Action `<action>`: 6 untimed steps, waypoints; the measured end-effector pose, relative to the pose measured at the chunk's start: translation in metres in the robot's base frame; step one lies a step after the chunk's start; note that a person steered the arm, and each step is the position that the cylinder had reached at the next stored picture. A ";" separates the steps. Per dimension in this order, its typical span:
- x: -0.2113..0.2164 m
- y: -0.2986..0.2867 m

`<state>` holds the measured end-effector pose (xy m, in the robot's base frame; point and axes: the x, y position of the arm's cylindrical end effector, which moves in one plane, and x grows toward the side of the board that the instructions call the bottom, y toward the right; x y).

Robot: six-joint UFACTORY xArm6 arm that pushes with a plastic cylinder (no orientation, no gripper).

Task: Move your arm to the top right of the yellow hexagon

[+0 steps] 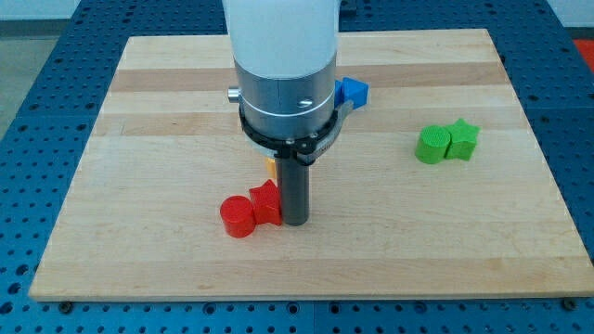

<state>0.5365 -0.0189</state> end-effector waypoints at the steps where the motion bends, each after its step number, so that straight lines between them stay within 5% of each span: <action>1: 0.000 0.000; 3: -0.007 0.019; 6: -0.079 0.047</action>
